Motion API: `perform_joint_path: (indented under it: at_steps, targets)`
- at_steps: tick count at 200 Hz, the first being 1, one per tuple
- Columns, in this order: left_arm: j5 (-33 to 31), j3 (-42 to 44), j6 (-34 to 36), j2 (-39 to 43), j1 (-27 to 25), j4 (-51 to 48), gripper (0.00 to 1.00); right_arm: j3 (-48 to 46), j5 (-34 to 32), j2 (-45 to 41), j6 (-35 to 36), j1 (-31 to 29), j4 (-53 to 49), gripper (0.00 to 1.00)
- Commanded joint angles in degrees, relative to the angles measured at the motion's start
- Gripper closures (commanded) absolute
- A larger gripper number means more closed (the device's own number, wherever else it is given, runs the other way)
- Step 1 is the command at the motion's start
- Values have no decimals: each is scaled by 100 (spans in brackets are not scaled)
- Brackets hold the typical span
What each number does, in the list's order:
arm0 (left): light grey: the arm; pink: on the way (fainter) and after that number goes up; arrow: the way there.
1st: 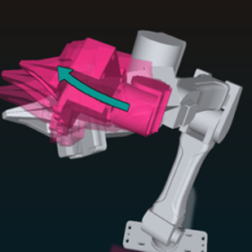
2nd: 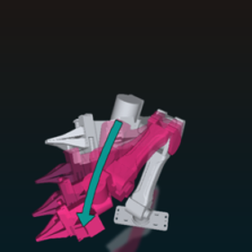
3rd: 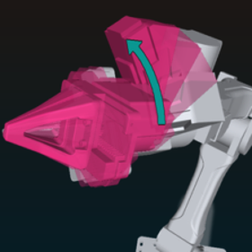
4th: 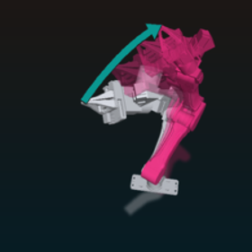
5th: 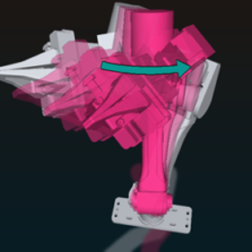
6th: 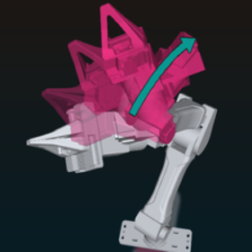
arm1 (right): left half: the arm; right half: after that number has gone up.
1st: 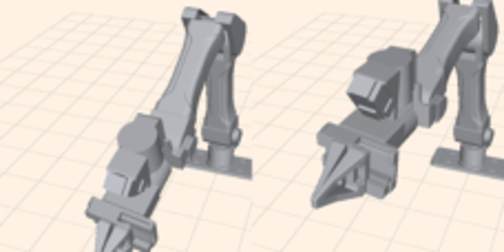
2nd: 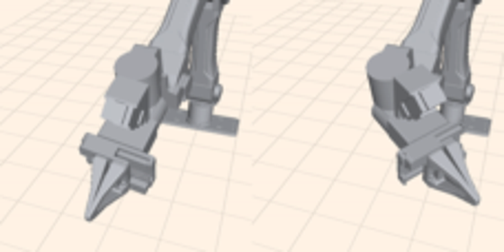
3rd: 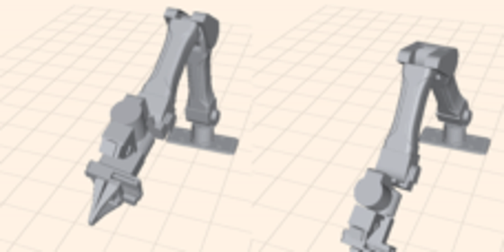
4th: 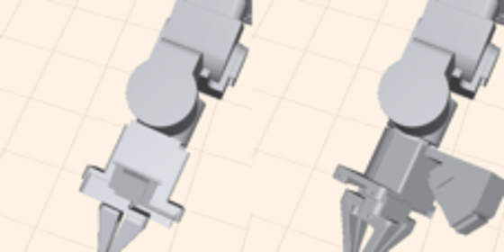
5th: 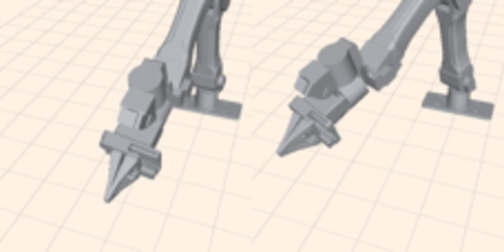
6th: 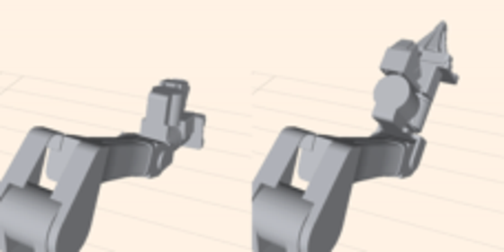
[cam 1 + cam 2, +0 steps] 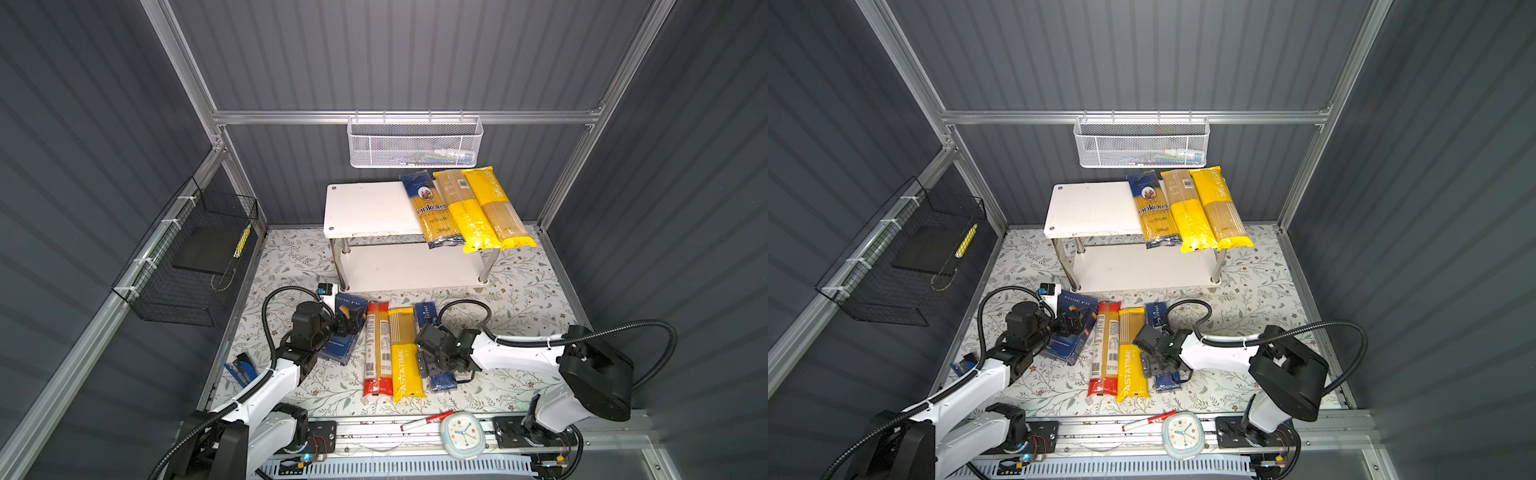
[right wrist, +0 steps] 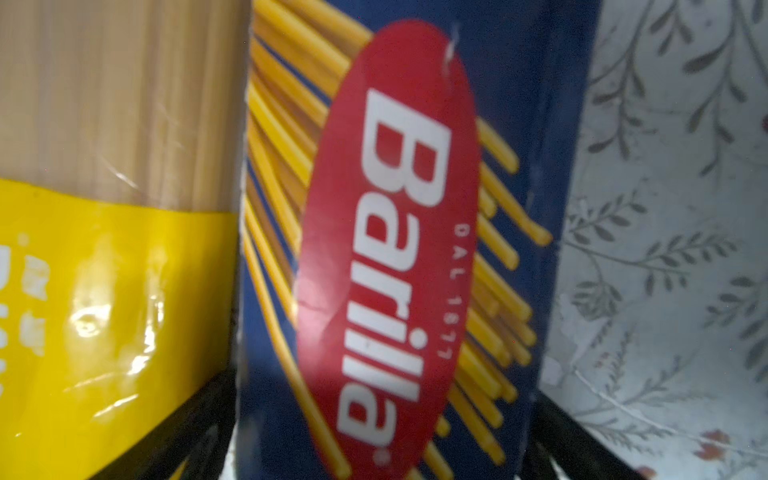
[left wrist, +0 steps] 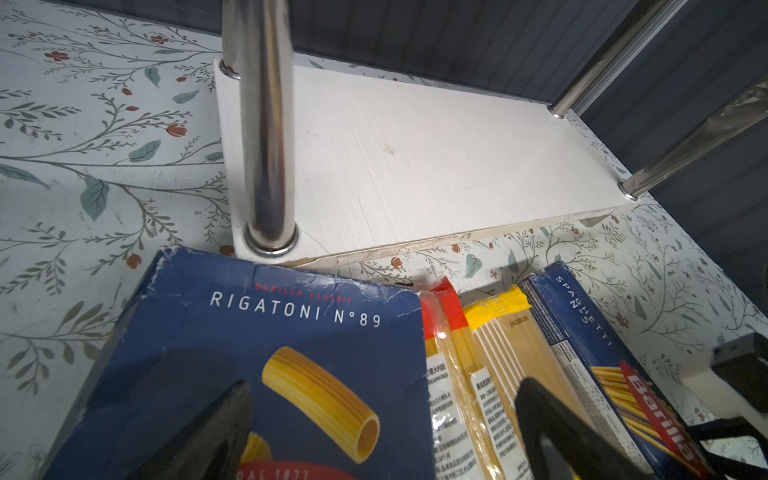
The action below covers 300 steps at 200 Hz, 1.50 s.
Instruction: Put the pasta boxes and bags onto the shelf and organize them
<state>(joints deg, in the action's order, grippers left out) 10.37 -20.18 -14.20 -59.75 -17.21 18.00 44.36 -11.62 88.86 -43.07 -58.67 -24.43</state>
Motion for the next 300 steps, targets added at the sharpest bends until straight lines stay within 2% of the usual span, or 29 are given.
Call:
perform_joint_path:
  at_steps: [1,48,137,210,260,300]
  targets:
    - [78,-91,16,78,-10,-8,1,-232,56,1,-175,-30,-92,2]
    - [86,-98,13,60,-10,-7,1,-340,230,-33,-228,-30,512,10]
    - [77,-95,-4,42,-10,11,0,-398,15,-626,-429,-28,378,29]
    - [108,-91,-25,35,-15,39,0,-456,-163,-1512,-443,-30,473,56]
    - [79,-109,-4,-41,-6,29,0,-187,-323,-1957,-191,-16,352,70]
    - [33,-78,-4,85,-10,11,1,-24,-471,-2384,-3,-18,248,77]
